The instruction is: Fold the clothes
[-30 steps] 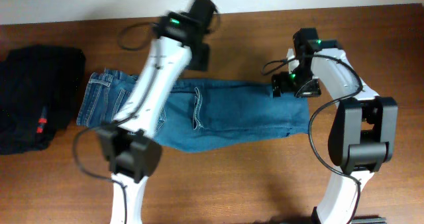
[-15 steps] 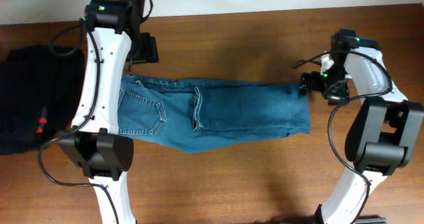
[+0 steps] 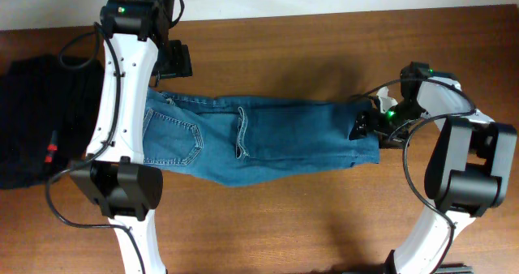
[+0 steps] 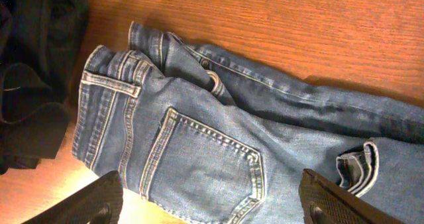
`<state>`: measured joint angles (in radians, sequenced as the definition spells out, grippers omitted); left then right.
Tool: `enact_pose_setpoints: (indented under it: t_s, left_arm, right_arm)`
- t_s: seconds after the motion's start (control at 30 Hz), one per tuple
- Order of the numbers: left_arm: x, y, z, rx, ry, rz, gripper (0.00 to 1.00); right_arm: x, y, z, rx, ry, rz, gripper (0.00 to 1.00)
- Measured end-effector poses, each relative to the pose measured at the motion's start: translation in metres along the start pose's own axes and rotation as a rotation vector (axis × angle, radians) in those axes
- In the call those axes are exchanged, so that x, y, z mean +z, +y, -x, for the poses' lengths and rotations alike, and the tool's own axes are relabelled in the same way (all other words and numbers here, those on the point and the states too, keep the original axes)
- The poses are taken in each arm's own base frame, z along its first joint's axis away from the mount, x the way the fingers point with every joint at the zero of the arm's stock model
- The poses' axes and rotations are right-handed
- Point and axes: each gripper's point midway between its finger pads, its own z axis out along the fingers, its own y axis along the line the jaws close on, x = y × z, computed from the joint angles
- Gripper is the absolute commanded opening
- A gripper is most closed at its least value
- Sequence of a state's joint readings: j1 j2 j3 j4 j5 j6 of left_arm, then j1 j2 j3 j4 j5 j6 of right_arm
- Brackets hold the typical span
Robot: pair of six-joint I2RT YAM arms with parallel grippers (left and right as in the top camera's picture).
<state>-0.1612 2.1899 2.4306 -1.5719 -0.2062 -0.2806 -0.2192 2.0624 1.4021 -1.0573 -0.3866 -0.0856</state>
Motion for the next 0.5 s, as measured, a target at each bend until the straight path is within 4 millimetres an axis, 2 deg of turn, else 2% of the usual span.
enact_pose_setpoints:
  t_s: [0.2, 0.27, 0.33, 0.43, 0.47, 0.5]
  left_arm:
    - [0.0, 0.0, 0.0, 0.0, -0.001, 0.0, 0.85]
    - [0.0, 0.0, 0.0, 0.0, -0.001, 0.0, 0.85]
    - [0.0, 0.0, 0.0, 0.0, -0.001, 0.0, 0.85]
    - [0.0, 0.0, 0.001, -0.001, -0.005, -0.001, 0.85]
    - [0.0, 0.0, 0.002, -0.002, -0.008, -0.002, 0.85]
    - [0.0, -0.001, 0.003, -0.002, -0.011, -0.003, 0.85]
  right_arm:
    - [0.003, 0.004, -0.004, -0.018, -0.035, 0.03, 0.8]
    - [0.005, 0.004, -0.006, -0.028, -0.037, 0.037, 0.67]
    - [0.007, 0.004, -0.009, -0.029, -0.032, 0.041, 0.48]
    - [0.012, 0.0, -0.014, -0.022, -0.015, 0.043, 0.12]
    - [0.014, 0.0, -0.016, -0.022, -0.006, 0.048, 0.04]
    - [0.016, 0.001, -0.016, -0.018, -0.003, 0.055, 0.04]
